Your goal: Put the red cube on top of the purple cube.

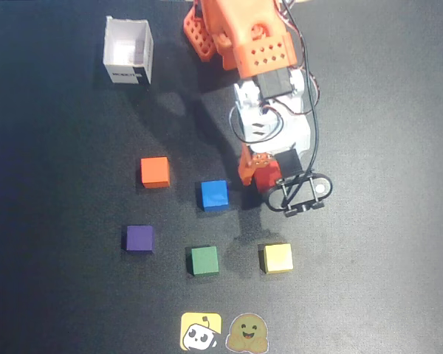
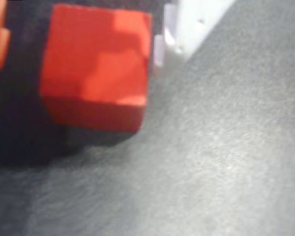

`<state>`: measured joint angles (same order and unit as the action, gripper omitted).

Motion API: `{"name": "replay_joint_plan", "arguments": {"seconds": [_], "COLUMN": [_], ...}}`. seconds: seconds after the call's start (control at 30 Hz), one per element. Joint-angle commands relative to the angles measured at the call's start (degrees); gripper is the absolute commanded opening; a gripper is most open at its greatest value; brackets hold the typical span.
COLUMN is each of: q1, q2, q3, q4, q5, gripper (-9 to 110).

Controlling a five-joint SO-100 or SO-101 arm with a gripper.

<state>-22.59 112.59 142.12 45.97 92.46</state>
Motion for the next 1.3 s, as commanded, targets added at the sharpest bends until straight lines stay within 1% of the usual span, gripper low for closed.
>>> {"name": "replay_joint_plan", "arguments": {"seconds": [0.0,0.37,0.53,0.7,0.8,1.0,1.13,1.27], "q1": [-0.4,-1.1,-1.4,-1.4,-1.1,1.7,3.7,6.4], "q2": [0.0,-1.3,-2.5,-3.5,-3.5,0.3,4.7,5.5], "q3": [-0.2,2.9,3.0,3.0,2.9,1.8,-1.3,-7.6], "q4": [-1.1,-6.2,-7.5,-8.2,-8.0,-5.3,0.4,7.9], "q5": [0.6,1.8,2.7,3.2,3.3,4.1,7.6,10.1], "gripper": [22,19,14,6,6,6,6,6]}}
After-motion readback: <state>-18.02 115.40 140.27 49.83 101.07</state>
